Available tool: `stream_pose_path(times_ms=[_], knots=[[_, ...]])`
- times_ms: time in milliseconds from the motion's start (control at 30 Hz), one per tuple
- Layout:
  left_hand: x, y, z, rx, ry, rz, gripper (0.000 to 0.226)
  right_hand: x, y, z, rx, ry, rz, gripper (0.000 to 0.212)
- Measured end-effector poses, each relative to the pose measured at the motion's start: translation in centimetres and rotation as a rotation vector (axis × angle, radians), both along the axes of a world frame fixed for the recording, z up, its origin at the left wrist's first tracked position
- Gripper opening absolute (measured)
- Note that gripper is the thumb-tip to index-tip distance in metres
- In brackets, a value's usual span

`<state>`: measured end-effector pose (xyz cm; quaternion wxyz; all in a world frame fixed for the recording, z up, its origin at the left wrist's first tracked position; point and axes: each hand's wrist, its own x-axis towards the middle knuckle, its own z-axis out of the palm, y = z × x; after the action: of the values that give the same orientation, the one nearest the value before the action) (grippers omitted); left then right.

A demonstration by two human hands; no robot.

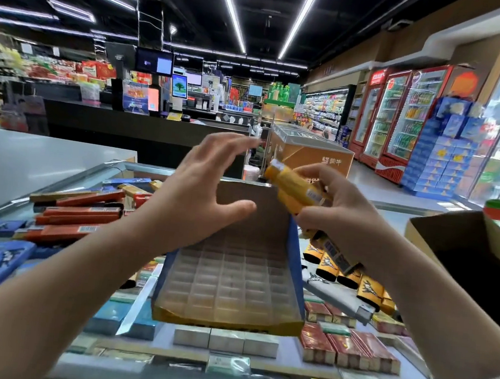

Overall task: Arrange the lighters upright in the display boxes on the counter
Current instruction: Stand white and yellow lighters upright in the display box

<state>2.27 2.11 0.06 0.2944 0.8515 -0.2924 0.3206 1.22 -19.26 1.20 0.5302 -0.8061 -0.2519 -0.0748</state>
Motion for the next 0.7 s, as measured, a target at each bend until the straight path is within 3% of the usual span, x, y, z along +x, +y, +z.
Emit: stream_pose_path(times_ms=[100, 200, 300, 433, 500, 600, 700], knots=[[-1.3, -1.3, 0.3, 0.249, -0.225, -0.064, 0.062, -0.1, 0.5, -0.3, -0.081, -0.041, 0.085, 0.041], [-1.9, -2.1, 0.2, 0.365, -0.359, -0.100, 0.040, 0.1, 0.5, -0.5, -0.142, -0.072, 0.132, 0.041], [-2.0, -2.2, 0.2, 0.396, -0.419, -0.097, 0.032, 0.3, 0.7, -0.8, -0.151, -0.064, 0.128, 0.044], [-1.8, -1.9, 0.0, 0.459, -0.424, -0.012, 0.036, 0.3, 0.7, -0.8, -0.134, -0.084, 0.027, 0.048], [-1.6, -2.0, -0.2, 0.376, -0.342, 0.017, 0.041, 0.2, 0.5, -0.5, -0.063, -0.079, -0.021, 0.047], [-1.0, -1.7, -0.4, 0.040, -0.088, -0.045, 0.044, 0.1, 0.2, -0.3, 0.116, -0.017, -0.046, 0.049], [-0.6, -1.1, -0.1, -0.260, 0.212, -0.211, 0.029, 0.3, 0.2, -0.3, 0.258, 0.073, -0.051, 0.051]])
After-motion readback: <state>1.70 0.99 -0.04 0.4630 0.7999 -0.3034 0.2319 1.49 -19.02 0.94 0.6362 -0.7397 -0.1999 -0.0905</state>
